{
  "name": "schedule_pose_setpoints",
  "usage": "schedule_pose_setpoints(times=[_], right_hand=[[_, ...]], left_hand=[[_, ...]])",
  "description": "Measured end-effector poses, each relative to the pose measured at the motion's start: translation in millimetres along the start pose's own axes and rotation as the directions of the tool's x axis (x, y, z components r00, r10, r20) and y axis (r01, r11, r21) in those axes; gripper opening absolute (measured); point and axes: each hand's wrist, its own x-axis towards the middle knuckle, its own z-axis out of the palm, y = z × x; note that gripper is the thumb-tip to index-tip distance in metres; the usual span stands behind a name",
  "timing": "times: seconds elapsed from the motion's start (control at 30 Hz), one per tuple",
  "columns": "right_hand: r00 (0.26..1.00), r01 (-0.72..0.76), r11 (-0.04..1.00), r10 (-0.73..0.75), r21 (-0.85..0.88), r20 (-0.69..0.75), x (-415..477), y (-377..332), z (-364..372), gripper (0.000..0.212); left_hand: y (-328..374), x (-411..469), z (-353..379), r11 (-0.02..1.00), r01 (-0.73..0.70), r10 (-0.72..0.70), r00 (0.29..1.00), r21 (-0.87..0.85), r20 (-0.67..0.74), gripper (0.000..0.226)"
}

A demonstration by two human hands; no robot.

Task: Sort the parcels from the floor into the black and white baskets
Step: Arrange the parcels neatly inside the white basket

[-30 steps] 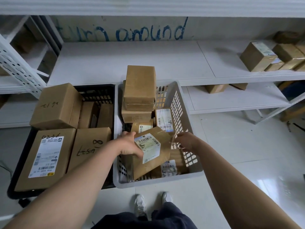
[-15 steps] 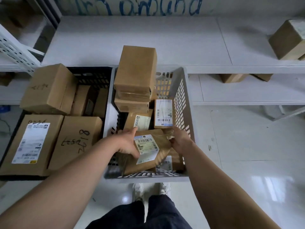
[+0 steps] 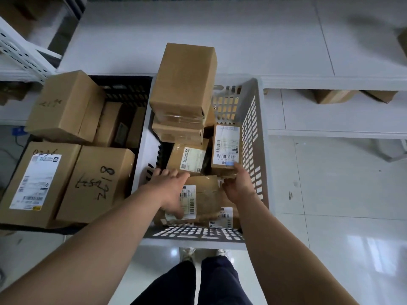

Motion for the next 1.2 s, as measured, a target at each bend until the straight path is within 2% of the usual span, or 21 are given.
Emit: schedule_pose_setpoints(times=[0.17, 0.27, 0.37, 0.47, 0.57, 0.77, 0.97, 1.1, 1.2], right_hand=[[1.0, -0.008, 0.999, 0.007, 0.051, 0.008, 18, 3, 2, 0.038], [1.0, -0.008, 0.988, 0.005, 0.154, 0.019, 25, 4, 4, 0.044], [0.998, 0.027, 0.976, -0.037, 0.216, 0.043, 29, 0, 8, 0.037], [0.996, 0.071, 0.98, -0.081, 0.188, 0.048, 34, -9, 12, 0.044], [0.998, 0.061, 0.986, -0.066, 0.158, 0.022, 38, -16, 17, 0.046], [0.999, 0.027, 0.982, -0.031, 0.187, 0.018, 42, -21, 22, 0.031], [0.995, 0.082, 0.994, -0.078, 0.075, -0.059, 41, -20, 18, 0.029], [0.997, 0.064, 0.998, -0.062, 0.026, -0.047, 32, -22, 14, 0.031], [0.998, 0.033, 0.997, -0.036, 0.074, 0.042, 20, -23, 10, 0.03]], left_hand=[[-1, 6, 0, 1.0, -0.028, 0.028, 0.999, 0.007, 0.019, 0.125], [-3, 8, 1, 0.999, -0.04, 0.04, 0.999, 0.012, 0.026, 0.125], [-5, 10, 1, 0.999, -0.043, 0.043, 0.998, 0.009, 0.034, 0.126], [-7, 11, 2, 0.999, -0.047, 0.046, 0.998, 0.015, 0.046, 0.128], [-9, 14, 2, 0.998, -0.056, 0.054, 0.997, 0.032, 0.048, 0.129], [-12, 20, 2, 0.997, -0.076, 0.075, 0.997, 0.019, 0.031, 0.13], [-11, 20, 3, 0.998, -0.062, 0.062, 0.997, 0.005, 0.04, 0.131], [-10, 19, 2, 0.998, -0.06, 0.06, 0.997, -0.002, 0.044, 0.13], [-10, 18, 2, 0.999, -0.051, 0.051, 0.998, -0.018, 0.044, 0.129]])
